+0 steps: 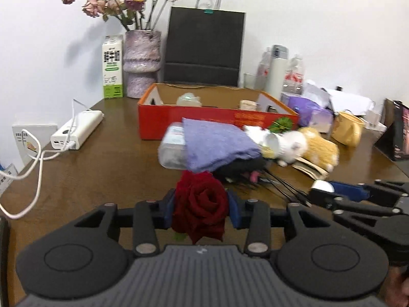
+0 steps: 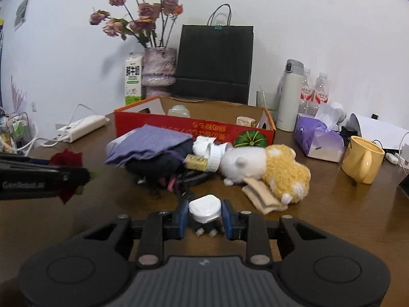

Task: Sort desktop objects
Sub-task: 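Lift both held items, carry them into the box and open both tools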

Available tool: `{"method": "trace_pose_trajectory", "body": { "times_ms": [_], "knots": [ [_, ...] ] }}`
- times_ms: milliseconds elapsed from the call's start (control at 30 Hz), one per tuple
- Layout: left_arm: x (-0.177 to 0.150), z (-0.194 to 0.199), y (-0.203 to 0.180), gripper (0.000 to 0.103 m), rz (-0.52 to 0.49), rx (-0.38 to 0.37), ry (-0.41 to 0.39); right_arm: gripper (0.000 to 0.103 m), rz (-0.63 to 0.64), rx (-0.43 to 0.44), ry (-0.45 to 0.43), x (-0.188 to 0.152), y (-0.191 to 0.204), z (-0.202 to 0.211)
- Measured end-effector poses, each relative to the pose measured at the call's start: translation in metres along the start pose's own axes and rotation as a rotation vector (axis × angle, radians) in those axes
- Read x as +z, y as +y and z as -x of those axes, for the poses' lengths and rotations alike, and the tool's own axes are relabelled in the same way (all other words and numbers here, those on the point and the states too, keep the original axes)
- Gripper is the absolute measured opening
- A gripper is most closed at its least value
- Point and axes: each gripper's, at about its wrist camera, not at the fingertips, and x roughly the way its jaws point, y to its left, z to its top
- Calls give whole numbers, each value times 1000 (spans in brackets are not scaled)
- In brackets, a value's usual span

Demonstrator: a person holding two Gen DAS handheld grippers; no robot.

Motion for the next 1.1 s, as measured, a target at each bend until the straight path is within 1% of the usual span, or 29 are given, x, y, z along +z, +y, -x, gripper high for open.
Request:
{"method": "trace_pose_trajectory", "body": {
  "times_ms": [100,167,267,433,500,533,600,667,733,833,900,1000,1067,1100],
  "knots": [
    [-12,11,-9,42,-10,-16,-4,27,-28,25,-21,-10,4,17],
    [-17,17,-12,42,-3,-11,-6,27,-49,33,-50,-18,6,29],
    [-23,29,-12,42,-1,2,-44,27,-45,41,-96,-26,11,48],
    [-34,47,-13,42,26,-26,-110,27,-32,45,-173,-34,21,69],
    [-38,60,-16,42,20,-22,-182,27,-33,50,-213,-35,25,78],
    [-41,67,-19,42,8,-13,-236,27,-35,55,-251,-36,25,84],
    [-42,78,-24,42,-20,9,-318,27,-31,62,-316,-38,26,94],
    [-41,84,-28,42,-30,13,-371,27,-37,74,-379,-40,24,100],
    [-40,84,-30,42,-38,14,-388,27,-43,66,-409,-40,23,102],
    [-34,81,-28,42,-20,10,-390,27,-61,48,-417,-37,18,101],
    [-25,80,-24,42,4,2,-413,27,-58,33,-440,-33,14,101],
    [-5,79,-22,43,-10,13,-457,27,-38,1,-498,-17,8,102],
    [17,74,-20,43,-5,-18,-456,27,-45,-1,-514,-2,1,99],
    [27,71,-18,43,14,-37,-457,27,-52,3,-524,6,-2,97]
  ]
}}
